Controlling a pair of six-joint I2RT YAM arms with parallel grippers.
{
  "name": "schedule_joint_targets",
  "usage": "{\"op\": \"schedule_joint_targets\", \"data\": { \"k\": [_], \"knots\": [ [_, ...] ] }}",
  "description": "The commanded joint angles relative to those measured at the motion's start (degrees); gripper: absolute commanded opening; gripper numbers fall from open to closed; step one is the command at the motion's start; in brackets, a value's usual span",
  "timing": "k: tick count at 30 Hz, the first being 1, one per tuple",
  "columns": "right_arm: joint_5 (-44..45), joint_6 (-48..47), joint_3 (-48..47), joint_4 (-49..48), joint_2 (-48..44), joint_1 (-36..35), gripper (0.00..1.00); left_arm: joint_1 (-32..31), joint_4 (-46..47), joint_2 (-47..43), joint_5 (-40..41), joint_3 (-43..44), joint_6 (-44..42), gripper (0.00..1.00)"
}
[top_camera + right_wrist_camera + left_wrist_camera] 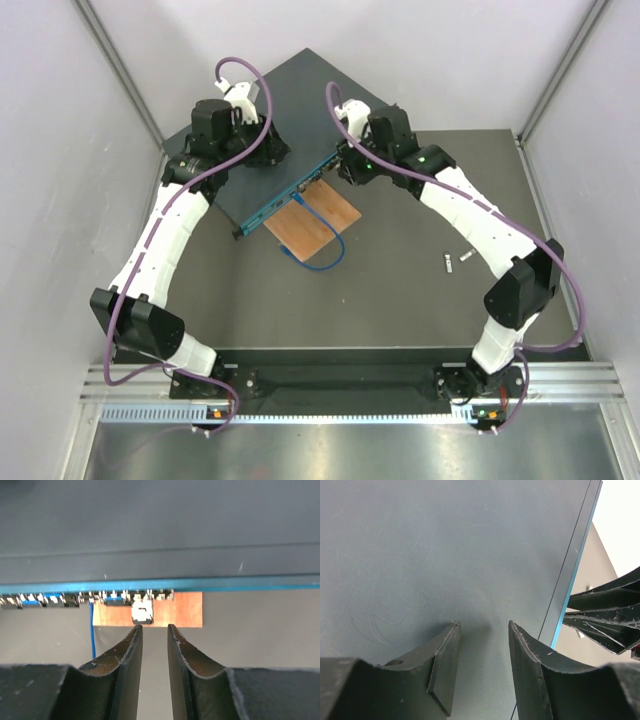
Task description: Insert the plug into the switch port
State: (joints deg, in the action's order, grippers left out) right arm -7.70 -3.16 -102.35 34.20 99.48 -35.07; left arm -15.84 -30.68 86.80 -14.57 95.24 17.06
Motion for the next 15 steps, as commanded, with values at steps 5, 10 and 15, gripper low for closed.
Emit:
{"op": "schedule_joint_targets", "data": {
  "k": [5,10,15],
  "knots": [
    [-0.8,2.8,-3.0,-7.4,0.7,0.1,0.25,0.4,-0.8,1.5,0.3,-0.6,0.2,0.49],
    [0.3,4.9,0.1,-14.1,-0.3,0.1,0.22,0.4,-0.8,1.4,0.4,-0.8,0.1,0.49],
    [1.9,6.9,1.5,-17.1,-0.4,0.0,0.19,0.4,-0.8,1.5,0.4,-1.2,0.1,0.49]
  ]
}}
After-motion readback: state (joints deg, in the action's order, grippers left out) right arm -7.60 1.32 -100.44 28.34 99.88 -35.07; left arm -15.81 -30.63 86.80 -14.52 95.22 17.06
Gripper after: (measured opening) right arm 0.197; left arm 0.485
